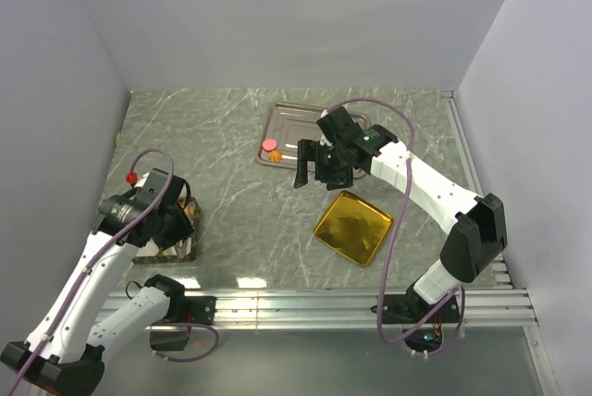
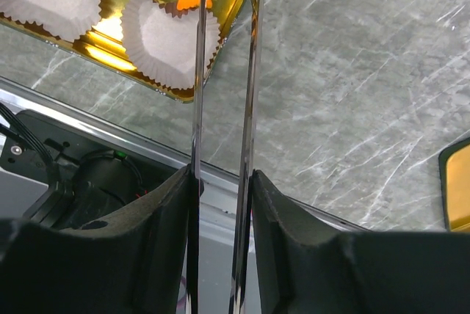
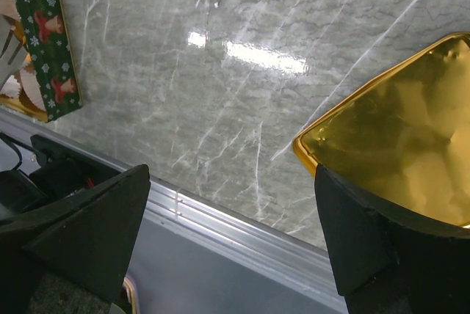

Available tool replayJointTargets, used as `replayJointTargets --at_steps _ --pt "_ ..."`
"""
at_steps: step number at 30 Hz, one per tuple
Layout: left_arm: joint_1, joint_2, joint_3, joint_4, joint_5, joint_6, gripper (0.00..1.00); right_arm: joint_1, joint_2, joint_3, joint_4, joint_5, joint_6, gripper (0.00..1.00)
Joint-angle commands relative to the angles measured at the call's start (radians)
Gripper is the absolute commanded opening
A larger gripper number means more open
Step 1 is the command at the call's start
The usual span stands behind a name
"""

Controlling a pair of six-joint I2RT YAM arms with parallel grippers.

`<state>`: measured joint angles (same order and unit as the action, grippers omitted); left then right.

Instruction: Pack the cookies

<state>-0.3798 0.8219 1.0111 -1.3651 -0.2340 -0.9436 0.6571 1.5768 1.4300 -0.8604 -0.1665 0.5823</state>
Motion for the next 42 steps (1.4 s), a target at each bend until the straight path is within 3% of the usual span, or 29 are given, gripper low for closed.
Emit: replayJointTargets --at_steps 1,16,23,42 --pt "0.004 0.005 -0.009 0.038 -0.007 0.031 0.41 0.01 -0.023 0.004 0.015 0.013 0.008 1.0" --pt "0.004 0.0 -0.103 0.04 -0.007 -0.01 0.42 0.015 -0.009 0.021 -0.002 0.018 0.008 1.0" --pt "0.013 -0.023 -0.051 -0.009 -0.041 -0.017 0.42 0.022 -0.001 0.043 -0.014 0.018 0.001 1.0" --pt "0.214 0.011 0.101 -0.008 -0.125 0.089 0.45 0.026 -0.055 0.021 -0.028 0.016 -0.038 1.0"
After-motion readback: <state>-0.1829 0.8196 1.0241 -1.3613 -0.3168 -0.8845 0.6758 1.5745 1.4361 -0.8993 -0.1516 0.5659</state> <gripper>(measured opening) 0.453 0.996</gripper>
